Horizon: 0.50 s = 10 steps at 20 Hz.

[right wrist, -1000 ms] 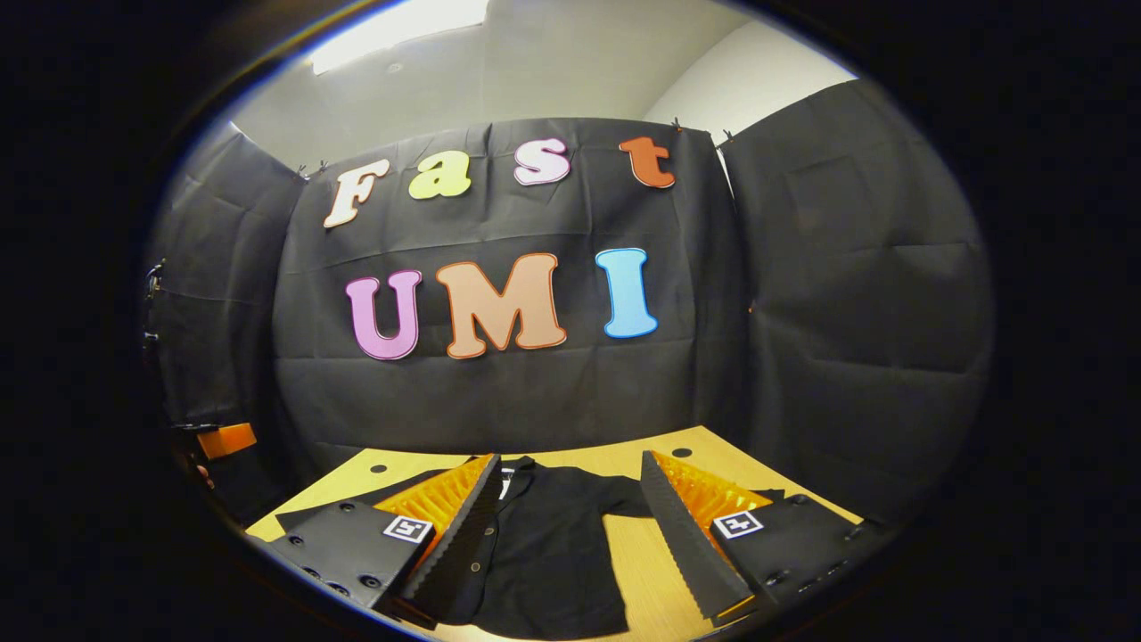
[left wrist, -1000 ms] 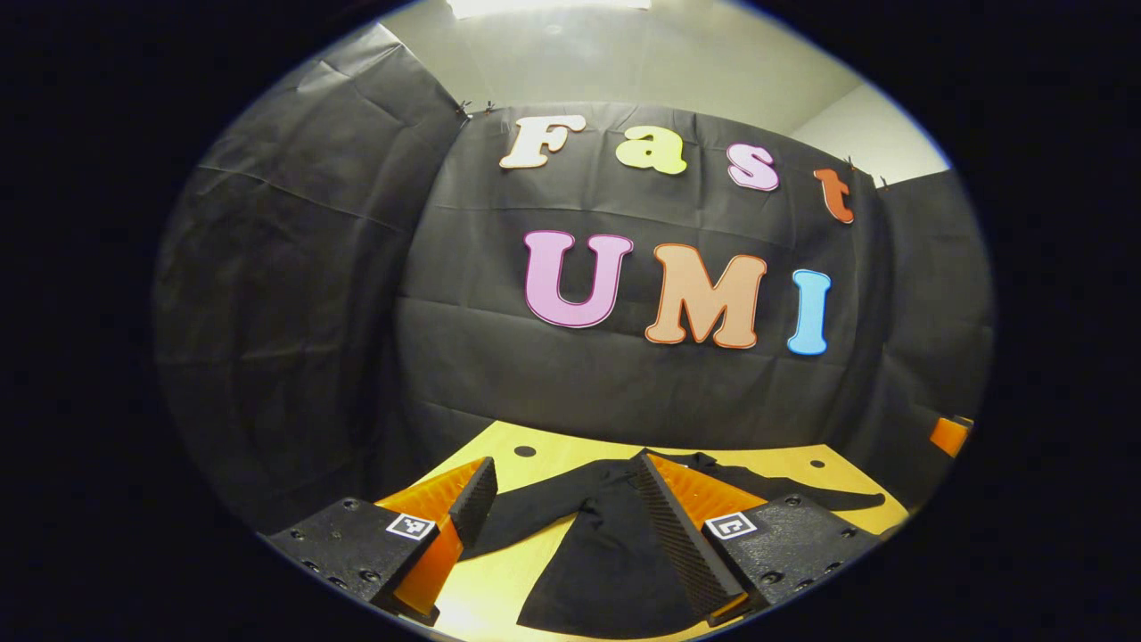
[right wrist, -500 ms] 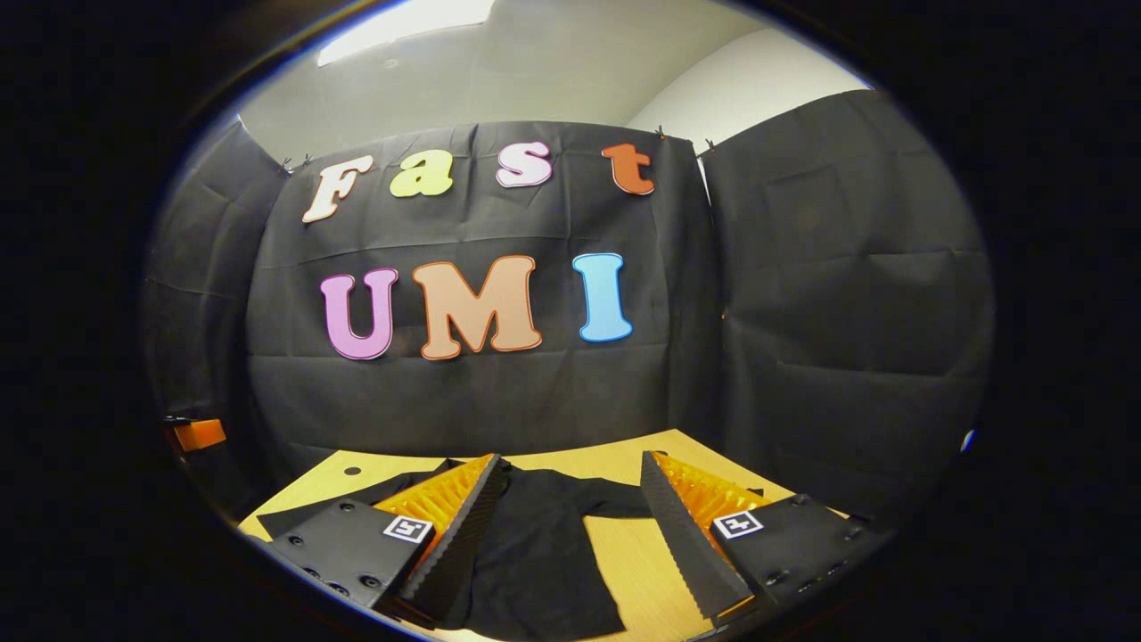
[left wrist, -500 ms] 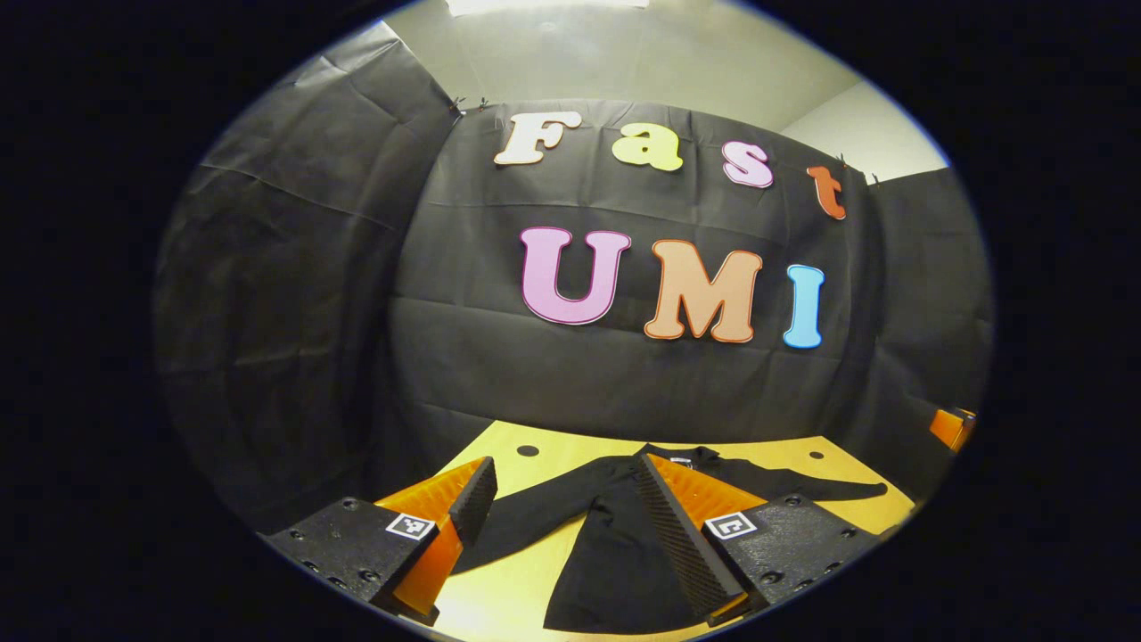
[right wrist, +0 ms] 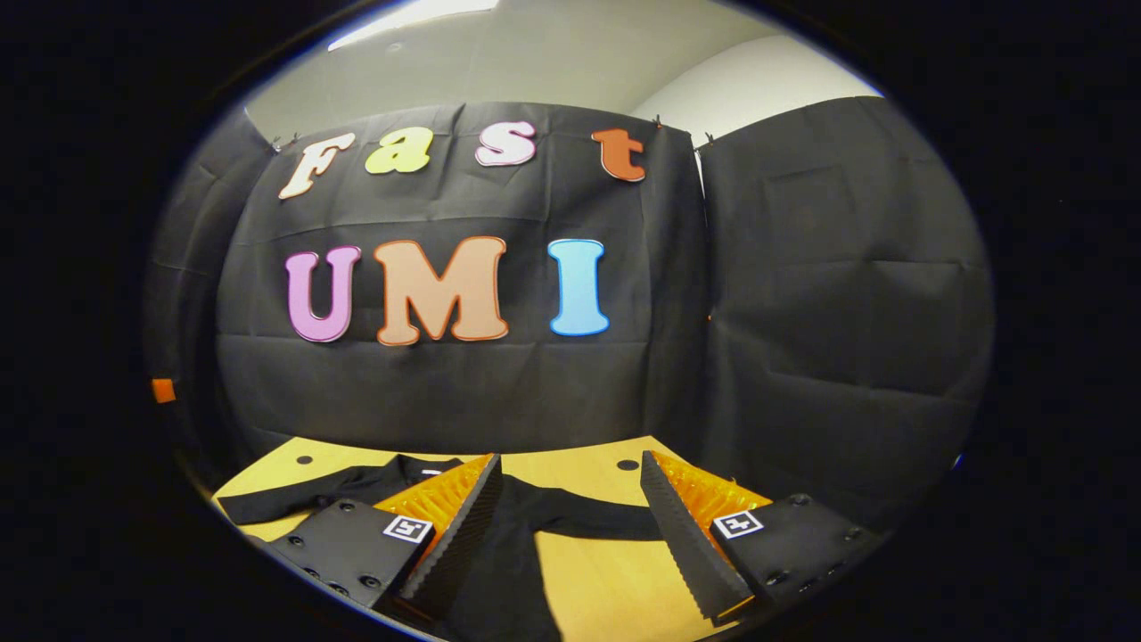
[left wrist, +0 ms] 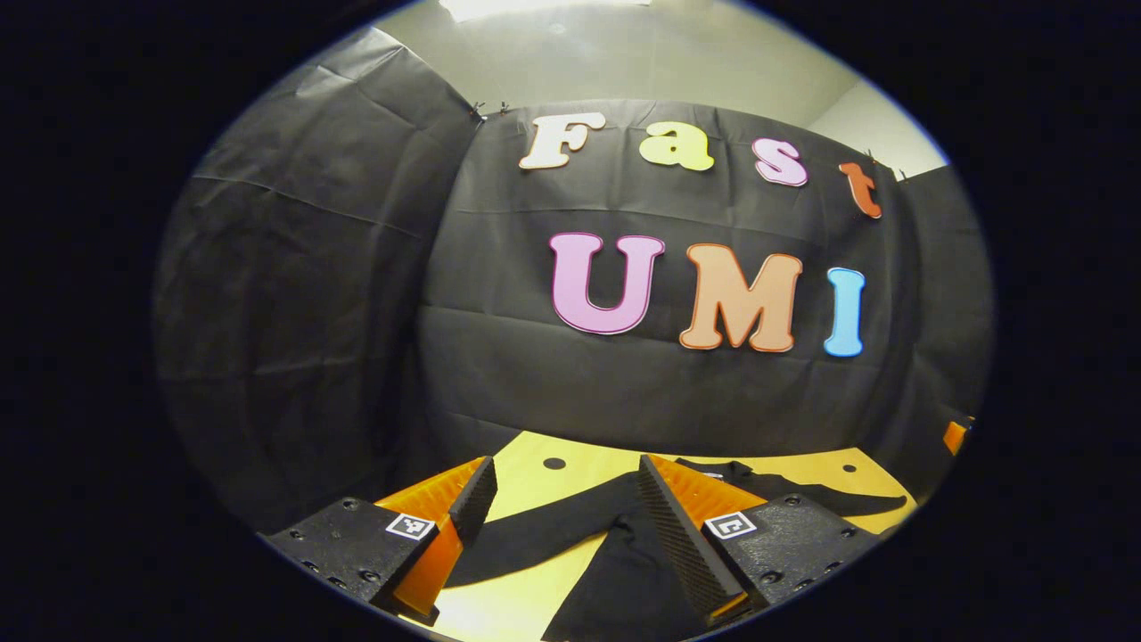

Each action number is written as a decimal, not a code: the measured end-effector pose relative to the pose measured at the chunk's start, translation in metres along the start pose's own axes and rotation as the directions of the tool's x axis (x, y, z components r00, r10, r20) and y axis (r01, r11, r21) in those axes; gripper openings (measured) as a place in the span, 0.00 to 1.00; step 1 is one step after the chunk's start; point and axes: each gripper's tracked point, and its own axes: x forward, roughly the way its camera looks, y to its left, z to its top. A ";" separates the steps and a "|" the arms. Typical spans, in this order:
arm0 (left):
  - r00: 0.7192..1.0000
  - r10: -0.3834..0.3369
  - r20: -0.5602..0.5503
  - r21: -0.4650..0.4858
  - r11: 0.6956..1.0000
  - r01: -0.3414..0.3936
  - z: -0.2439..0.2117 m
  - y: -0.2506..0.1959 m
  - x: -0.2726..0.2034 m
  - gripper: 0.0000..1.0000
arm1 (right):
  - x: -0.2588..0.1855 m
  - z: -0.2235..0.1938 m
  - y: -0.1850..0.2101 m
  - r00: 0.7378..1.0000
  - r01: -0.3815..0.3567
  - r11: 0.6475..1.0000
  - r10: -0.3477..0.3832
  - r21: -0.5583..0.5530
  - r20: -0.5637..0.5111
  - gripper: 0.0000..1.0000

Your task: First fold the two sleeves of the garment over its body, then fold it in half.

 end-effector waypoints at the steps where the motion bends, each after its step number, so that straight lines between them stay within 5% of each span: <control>1: 1.000 0.021 0.007 0.003 1.000 -0.021 0.002 -0.001 0.003 0.93 | 0.013 0.000 -0.014 1.000 0.014 1.000 -0.014 -0.001 -0.005 0.98; 10: 0.993 0.114 0.017 0.023 0.993 -0.114 0.008 -0.015 0.016 0.93 | 0.127 -0.040 -0.130 0.984 0.144 0.989 -0.142 0.017 -0.107 0.98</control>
